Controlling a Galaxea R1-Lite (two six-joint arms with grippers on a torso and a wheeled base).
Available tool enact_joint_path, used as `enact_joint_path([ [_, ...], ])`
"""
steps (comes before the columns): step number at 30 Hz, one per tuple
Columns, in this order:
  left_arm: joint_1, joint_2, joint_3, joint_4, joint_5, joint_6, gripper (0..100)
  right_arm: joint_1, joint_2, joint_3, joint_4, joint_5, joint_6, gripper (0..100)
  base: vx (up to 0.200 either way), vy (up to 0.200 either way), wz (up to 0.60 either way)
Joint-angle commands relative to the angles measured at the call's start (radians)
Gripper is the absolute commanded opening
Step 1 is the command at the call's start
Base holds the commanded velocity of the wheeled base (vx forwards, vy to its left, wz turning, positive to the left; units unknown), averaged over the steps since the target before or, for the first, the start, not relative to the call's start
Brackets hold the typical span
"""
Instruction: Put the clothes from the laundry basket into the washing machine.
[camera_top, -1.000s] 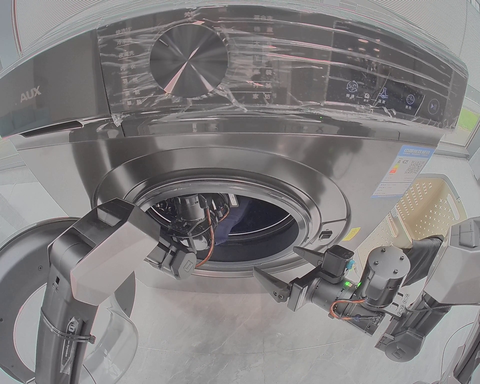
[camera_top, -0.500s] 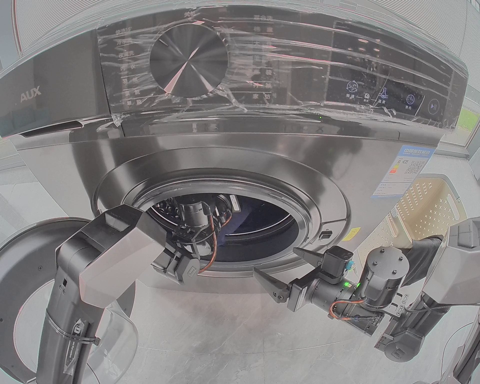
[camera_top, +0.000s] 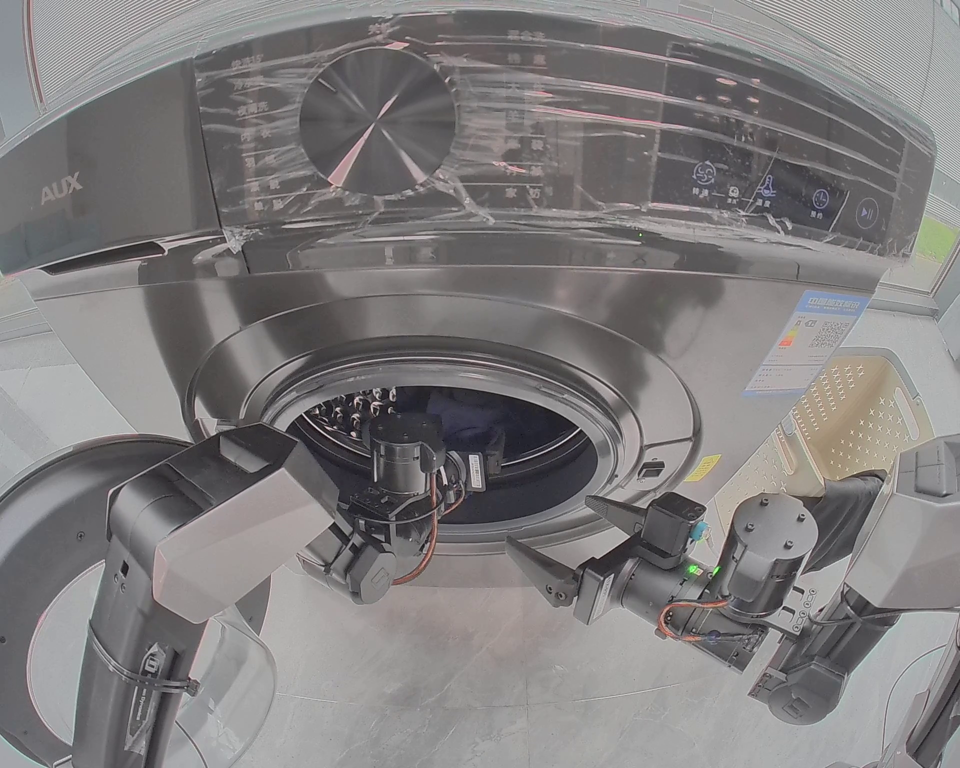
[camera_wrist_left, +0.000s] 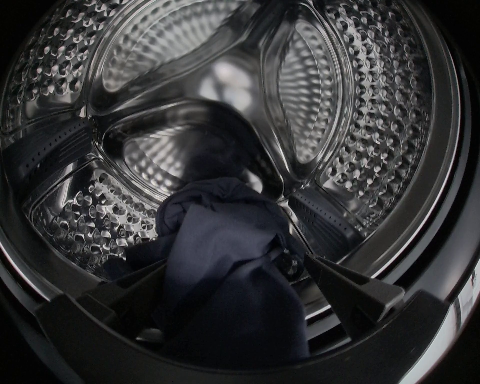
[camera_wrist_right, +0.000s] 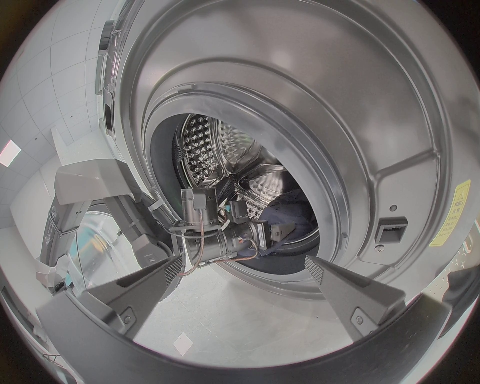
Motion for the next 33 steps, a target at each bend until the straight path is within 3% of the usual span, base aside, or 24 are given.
enact_joint_path([
  [1,0.01,0.036,-0.02,0.002,-0.002,0.006,0,0.0,0.001,0.001,0.0,0.0,0.0,100,0.0,0.0,0.0],
  [8,0.027,0.058,-0.153,-0.005,-0.003,-0.011,0,0.0,0.001,0.0,0.0,0.0,0.0,100,0.0,0.0,0.0],
  [13,0.038,0.093,-0.303,-0.012,0.011,-0.054,0,0.0,0.001,0.0,0.0,0.0,0.003,100,0.0,0.0,0.0],
  [25,0.072,0.237,-0.659,-0.042,0.069,-0.046,0,0.0,0.001,0.0,0.0,0.001,0.011,100,0.0,0.0,0.0],
  [33,0.076,0.24,-0.688,-0.038,0.076,-0.046,0,0.0,0.008,0.0,0.0,0.003,0.011,100,0.0,0.0,0.0],
])
